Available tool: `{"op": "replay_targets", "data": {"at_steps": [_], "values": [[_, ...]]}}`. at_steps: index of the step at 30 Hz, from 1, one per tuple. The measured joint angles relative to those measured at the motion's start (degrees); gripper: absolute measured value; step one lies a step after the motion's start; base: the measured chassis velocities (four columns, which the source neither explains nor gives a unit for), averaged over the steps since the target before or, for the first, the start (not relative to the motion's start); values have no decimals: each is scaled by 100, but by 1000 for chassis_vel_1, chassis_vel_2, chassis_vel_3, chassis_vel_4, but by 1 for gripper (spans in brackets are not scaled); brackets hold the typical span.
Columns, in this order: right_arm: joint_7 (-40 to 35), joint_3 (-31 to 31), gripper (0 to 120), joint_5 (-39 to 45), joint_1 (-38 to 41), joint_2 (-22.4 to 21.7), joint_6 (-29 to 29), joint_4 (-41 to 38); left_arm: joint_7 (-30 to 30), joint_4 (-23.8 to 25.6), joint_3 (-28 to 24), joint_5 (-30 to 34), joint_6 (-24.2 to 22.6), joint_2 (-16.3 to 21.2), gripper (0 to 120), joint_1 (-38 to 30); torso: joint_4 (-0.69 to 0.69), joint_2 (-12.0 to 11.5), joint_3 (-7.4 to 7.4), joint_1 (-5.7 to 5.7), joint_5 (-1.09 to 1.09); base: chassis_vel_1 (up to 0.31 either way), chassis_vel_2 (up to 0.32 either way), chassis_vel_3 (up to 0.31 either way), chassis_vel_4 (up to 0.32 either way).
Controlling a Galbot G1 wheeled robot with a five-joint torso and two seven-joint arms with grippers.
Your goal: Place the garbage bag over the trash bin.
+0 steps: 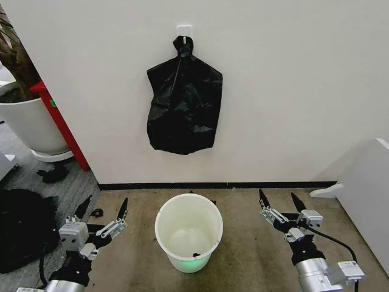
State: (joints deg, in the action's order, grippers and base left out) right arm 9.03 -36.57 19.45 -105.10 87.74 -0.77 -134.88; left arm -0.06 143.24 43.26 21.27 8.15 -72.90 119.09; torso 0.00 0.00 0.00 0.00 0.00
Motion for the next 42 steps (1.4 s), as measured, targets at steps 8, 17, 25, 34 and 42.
{"op": "replay_targets", "data": {"at_steps": [8,17,25,34,42], "values": [[7,9,100,-57,10,0,-63,56,-325,0,119,-142,-333,-40,100,19,0,0,0,0,0,0,0,0,0],[14,9,100,-76,9,-8,-98,98,-330,0,137,-178,-350,-39,100,20,0,0,0,0,0,0,0,0,0],[33,62,100,-105,5,-15,-138,130,-357,-1,299,-92,-480,100,100,-44,2,0,0,0,0,0,0,0,0],[36,69,100,-122,-6,-12,-172,123,-447,-1,667,181,-765,458,100,-236,1,0,0,0,0,0,0,0,0],[45,82,100,-177,3,18,-232,165,-418,-1,332,-115,-420,249,100,-116,2,0,0,0,-1,0,0,0,0]]}}
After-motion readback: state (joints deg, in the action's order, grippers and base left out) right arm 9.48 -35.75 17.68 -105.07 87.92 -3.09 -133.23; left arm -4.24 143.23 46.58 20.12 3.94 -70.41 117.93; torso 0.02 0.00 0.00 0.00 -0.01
